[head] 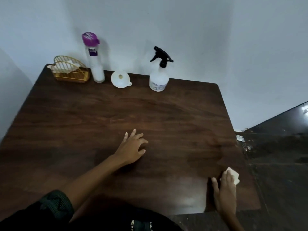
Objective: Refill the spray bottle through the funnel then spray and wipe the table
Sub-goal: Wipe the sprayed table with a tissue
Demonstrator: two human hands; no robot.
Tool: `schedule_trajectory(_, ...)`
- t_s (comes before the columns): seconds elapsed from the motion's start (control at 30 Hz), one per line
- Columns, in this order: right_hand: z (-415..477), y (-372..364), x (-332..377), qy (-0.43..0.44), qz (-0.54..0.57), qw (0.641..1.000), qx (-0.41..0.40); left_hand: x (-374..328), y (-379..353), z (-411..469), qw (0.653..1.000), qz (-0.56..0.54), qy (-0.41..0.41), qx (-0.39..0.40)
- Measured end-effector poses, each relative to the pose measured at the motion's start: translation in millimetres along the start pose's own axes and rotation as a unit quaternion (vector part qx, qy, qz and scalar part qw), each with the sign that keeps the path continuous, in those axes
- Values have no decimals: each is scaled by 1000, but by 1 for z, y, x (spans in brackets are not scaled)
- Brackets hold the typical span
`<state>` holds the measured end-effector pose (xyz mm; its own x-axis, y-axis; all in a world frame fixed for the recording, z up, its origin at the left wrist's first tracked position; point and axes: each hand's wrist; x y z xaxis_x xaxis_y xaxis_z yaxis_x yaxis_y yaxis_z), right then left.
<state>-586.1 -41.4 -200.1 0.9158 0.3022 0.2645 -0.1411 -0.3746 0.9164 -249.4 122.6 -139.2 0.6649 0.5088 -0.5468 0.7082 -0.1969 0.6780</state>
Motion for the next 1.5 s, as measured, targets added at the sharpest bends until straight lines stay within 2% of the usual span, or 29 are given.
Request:
schedule_trajectory(0.03, -9, -8, -2, 34, 12, 999, 0, -8, -4, 3, 1000, 0, -4, 1)
schedule_trajectory(0.13, -35, -39, 8, 236, 4, 972, 8, -27, -16, 10, 1000, -18, -10, 2)
schedule_trajectory(0.2, -31, -40, 20, 290, 14, 956, 42, -41, -26, 18, 999, -26, -23, 3)
schedule_trajectory(0.33, 15, -11, 47, 325, -9, 945, 39, -72, -43, 35, 997, -43, -56, 12)
schedule_trajectory(0.43, 49, 8, 60, 298, 9, 955, 7, -95, -51, 47, 995, -74, -62, 15)
schedule_trajectory(0.5, 64, 16, 68, 247, 84, 965, -4, -109, -54, 54, 992, -109, -65, 8)
schedule_trajectory(0.57, 65, 28, 79, 164, 253, 952, 47, -121, -56, 58, 983, -167, -74, -3)
schedule_trajectory(0.6, 64, 37, 83, 116, 364, 919, 95, -127, -56, 60, 975, -210, -77, -10)
schedule_trajectory(0.67, 61, 53, 84, 42, 552, 816, 164, -140, -56, 63, 948, -312, -65, -9)
schedule_trajectory(0.73, 60, 64, 84, -4, 663, 719, 206, -148, -55, 68, 916, -397, -51, -15)
schedule_trajectory(0.77, 61, 69, 83, -17, 693, 686, 220, -152, -53, 70, 899, -435, -45, -25)
schedule_trajectory(0.83, 63, 75, 82, -33, 709, 662, 241, -158, -49, 74, 869, -491, -30, -44)
schedule_trajectory(0.9, 66, 78, 81, -37, 693, 679, 239, -163, -44, 77, 857, -513, -20, -52)
schedule_trajectory(0.97, 69, 78, 80, -31, 666, 718, 198, -171, -41, 83, 851, -524, -13, -32)
schedule_trajectory(1.03, 72, 79, 79, -17, 655, 738, 162, -181, -41, 88, 854, -520, -9, -8)
schedule_trajectory(1.1, 73, 83, 78, -11, 665, 732, 149, -191, -42, 94, 856, -516, -11, -11)
schedule_trajectory(1.23, 78, 92, 70, -5, 714, 677, 177, -209, -43, 107, 881, -471, -4, -46)
schedule_trajectory(1.27, 78, 93, 66, 7, 713, 678, 181, -213, -44, 111, 885, -464, -2, -42)
schedule_trajectory(1.37, 82, 96, 51, 19, 668, 732, 130, -222, -45, 118, 895, -445, -4, 19)
schedule_trajectory(1.5, 126, 104, 5, -52, 567, 817, -90, -221, -53, 123, 916, -383, 17, 122)
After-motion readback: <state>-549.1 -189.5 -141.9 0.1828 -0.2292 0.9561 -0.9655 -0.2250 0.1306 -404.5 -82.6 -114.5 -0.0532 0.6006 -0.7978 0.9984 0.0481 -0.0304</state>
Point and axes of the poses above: each hand's wrist, its own z-axis towards the middle knuckle, its own y-axis out of the back of the hand, x = y × z, and after that the axes turned 12 degrees about x, right-handed
